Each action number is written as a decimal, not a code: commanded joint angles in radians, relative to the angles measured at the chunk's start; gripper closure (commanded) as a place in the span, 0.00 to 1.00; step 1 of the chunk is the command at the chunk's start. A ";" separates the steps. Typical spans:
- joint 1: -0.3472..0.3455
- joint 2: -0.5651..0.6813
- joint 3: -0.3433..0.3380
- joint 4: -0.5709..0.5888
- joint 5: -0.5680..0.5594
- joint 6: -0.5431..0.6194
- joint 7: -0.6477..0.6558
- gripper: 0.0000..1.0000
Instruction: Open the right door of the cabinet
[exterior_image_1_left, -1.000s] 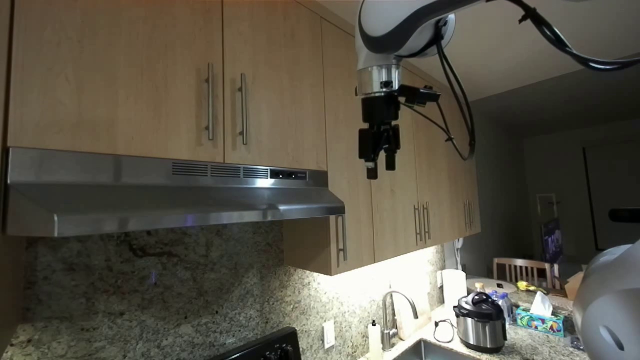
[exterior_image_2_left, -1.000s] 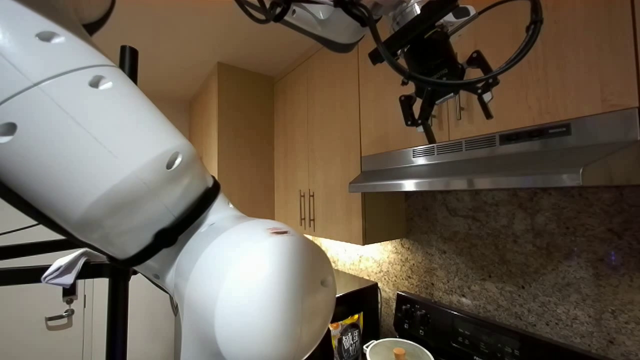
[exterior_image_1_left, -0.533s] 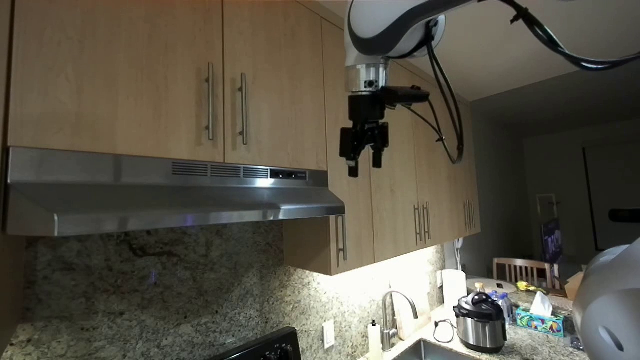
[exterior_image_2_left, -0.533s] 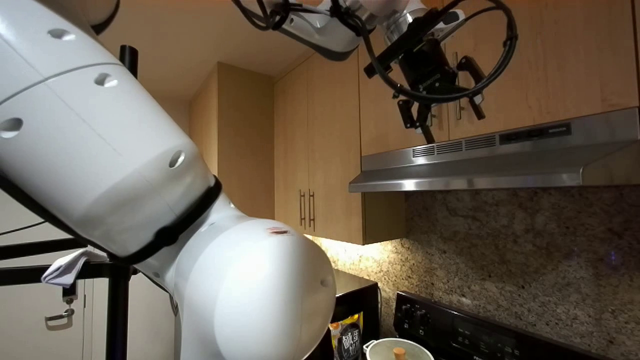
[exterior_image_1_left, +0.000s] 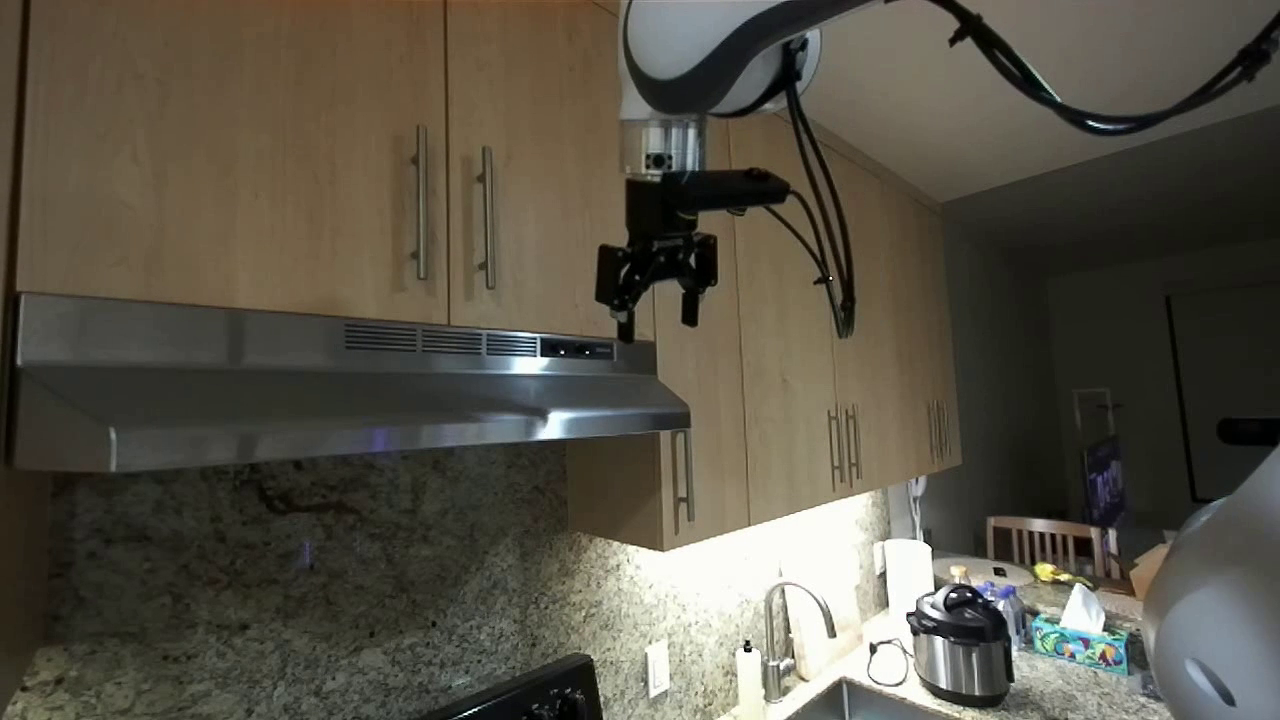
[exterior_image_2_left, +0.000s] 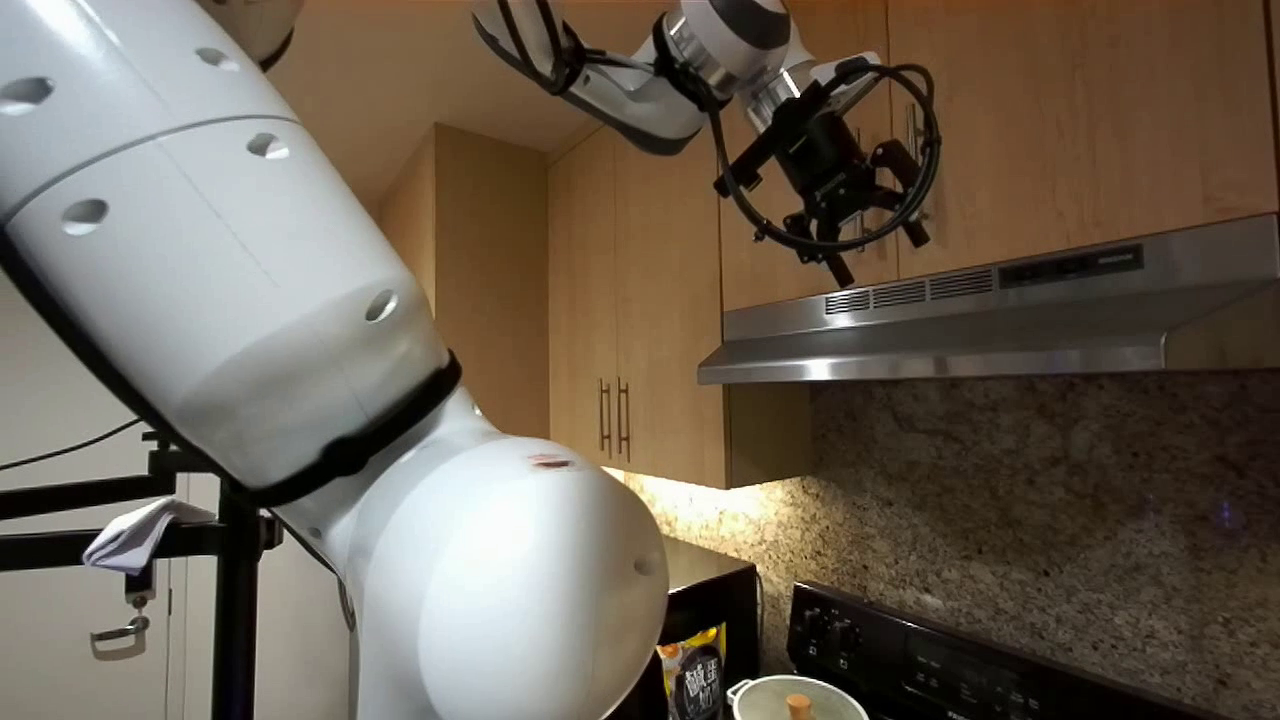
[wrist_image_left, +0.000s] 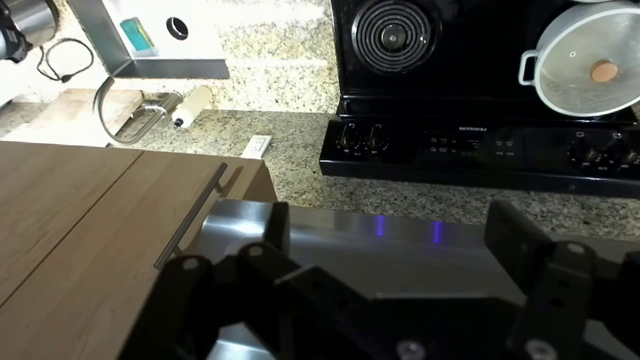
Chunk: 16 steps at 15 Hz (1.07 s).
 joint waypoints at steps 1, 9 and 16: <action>0.005 0.019 0.002 0.019 -0.002 -0.006 0.006 0.00; 0.003 0.046 0.020 0.034 -0.032 0.035 0.025 0.00; -0.018 0.139 0.098 0.151 -0.095 0.063 0.093 0.00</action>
